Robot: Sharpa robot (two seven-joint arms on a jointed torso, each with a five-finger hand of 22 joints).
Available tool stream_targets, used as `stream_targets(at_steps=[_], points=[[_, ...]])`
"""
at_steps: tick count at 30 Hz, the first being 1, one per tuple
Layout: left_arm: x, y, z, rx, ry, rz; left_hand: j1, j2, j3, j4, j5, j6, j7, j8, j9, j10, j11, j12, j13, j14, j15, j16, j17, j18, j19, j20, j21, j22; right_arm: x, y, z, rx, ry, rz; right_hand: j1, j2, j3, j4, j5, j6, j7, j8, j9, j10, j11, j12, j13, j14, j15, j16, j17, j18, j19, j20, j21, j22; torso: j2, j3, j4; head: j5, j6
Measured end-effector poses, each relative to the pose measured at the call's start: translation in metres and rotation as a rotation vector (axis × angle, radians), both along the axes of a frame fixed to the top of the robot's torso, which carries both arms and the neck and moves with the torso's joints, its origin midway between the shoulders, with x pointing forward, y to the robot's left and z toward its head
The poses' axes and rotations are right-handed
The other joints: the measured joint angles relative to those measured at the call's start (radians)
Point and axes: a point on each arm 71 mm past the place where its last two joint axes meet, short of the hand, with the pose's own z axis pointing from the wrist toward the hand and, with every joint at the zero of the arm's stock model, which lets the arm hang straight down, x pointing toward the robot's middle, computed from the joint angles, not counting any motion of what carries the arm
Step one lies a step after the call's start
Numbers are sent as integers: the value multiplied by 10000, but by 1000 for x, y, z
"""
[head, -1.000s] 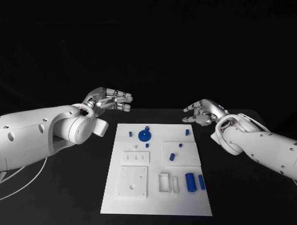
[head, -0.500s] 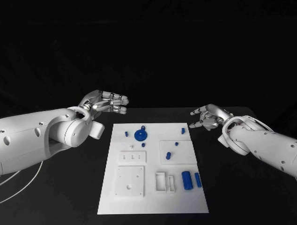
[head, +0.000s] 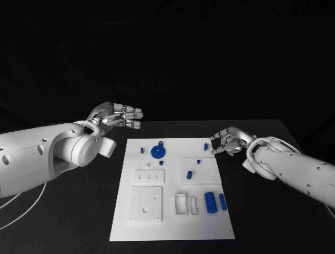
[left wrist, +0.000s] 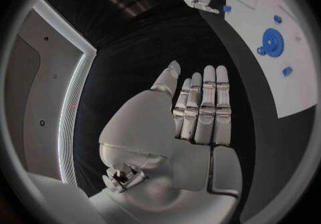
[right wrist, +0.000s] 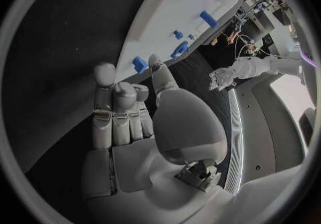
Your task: Assemble the parts on the task board
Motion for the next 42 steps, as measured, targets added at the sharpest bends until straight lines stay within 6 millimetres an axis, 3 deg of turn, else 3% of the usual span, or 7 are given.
stream_targets(at_steps=[9,20,42], points=[[0,-1,0,15,-4,-49,0,0,0,0,0,0,0,0,1,0,0,0,0,0,0,0,0,0,0,0,0,-16,2,8,-5,25,83,105,-246,246,125,-124,50,897,-16,1,26,106,-32,127,86,37,-37,82,97,13,0,1,125,8,1,-5,-8,-55,-7],[0,-1,0,36,-10,-59,0,0,-41,-41,0,0,0,0,1,0,0,0,0,0,0,0,-1,0,0,0,0,-23,5,13,-10,21,-1,-98,-405,405,412,-126,89,728,67,1,25,160,24,175,96,109,-38,125,150,13,-1,1,163,7,25,6,58,-94,-13],[-1,-1,0,54,-6,-73,0,0,-57,-57,0,0,0,0,2,-7,7,0,0,0,0,0,-2,1,0,0,0,-28,7,18,-11,-7,-208,-383,-445,363,605,-207,-1,834,76,1,24,196,59,173,94,146,-1,124,145,14,-1,1,162,5,25,24,35,-77,-80]])
